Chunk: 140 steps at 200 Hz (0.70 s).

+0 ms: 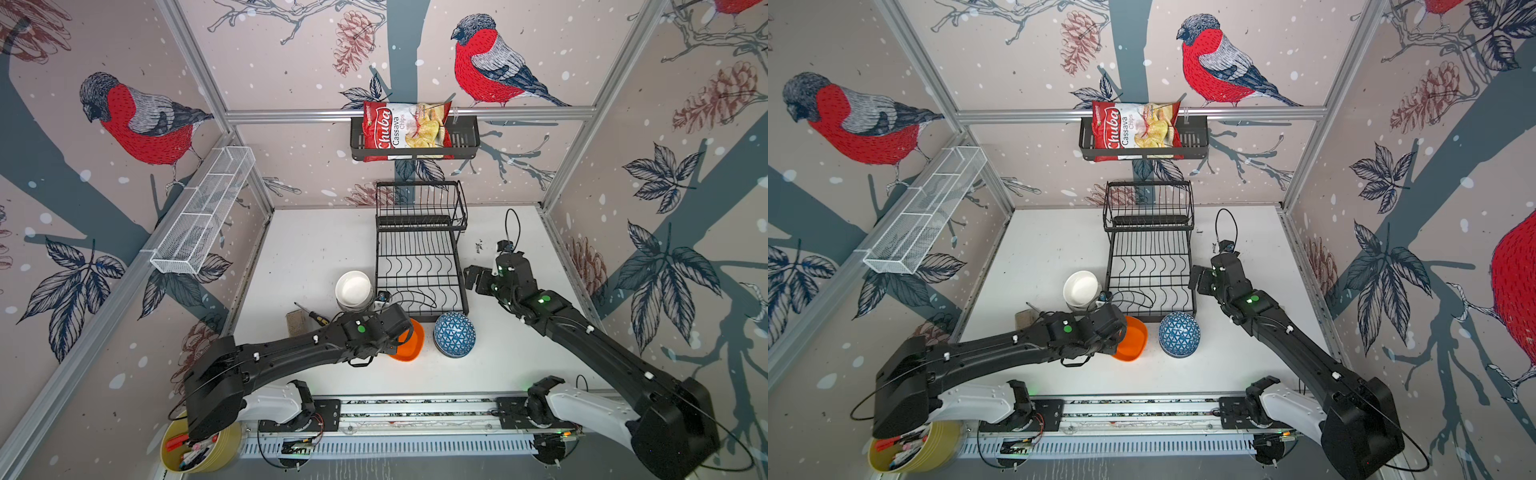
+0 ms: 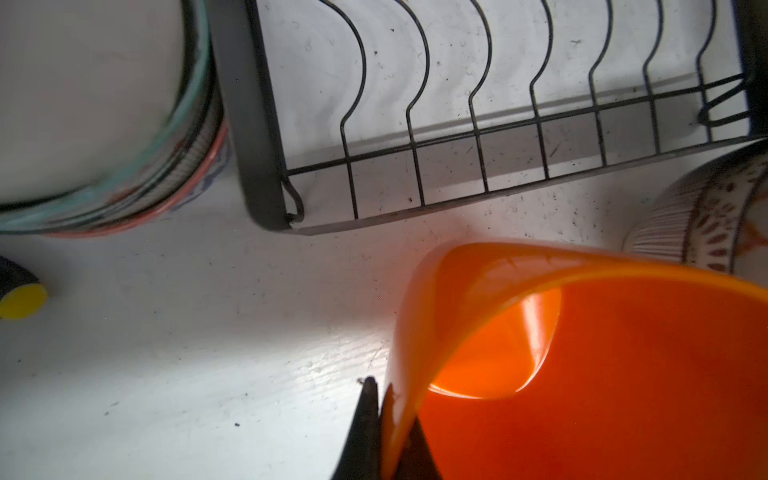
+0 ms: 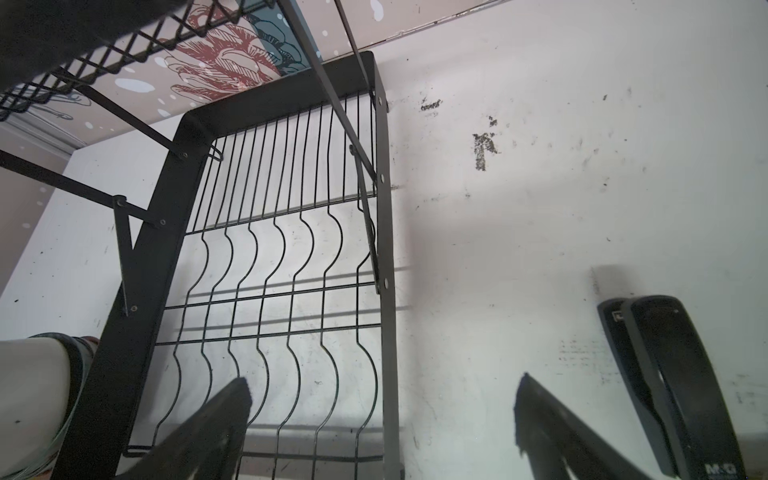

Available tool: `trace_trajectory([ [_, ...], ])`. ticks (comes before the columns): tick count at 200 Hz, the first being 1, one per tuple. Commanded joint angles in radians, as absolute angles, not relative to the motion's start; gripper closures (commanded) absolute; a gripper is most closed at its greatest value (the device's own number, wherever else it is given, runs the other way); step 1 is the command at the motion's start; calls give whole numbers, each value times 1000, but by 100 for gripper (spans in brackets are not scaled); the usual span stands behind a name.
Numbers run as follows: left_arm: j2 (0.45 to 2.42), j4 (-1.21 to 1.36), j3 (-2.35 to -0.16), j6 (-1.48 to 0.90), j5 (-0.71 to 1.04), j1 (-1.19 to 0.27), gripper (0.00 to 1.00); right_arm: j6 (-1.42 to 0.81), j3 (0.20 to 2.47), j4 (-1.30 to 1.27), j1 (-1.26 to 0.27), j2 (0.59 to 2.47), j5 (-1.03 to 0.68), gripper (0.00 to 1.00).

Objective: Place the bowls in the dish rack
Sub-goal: 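Grasp the orange bowl rim with the left gripper and lift it, then carry the orange bowl toward the right gripper and grasp it with the right gripper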

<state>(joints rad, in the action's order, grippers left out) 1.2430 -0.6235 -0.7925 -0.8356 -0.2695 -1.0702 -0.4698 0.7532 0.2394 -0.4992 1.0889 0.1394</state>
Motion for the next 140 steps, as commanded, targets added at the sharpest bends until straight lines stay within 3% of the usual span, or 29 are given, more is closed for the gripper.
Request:
trace_trajectory([
  [1,1179,-569,-773,-808,-272,-1071,100,-448,765,197,-501,1089,77,1],
  [73,1030,-254,-706,-729,-234,-1033,100,-397,762,131,-501,1045,-191,1],
  [140,1097,5,-703,-650,25,-855,100,-361,718,67,-502,980,-370,1],
])
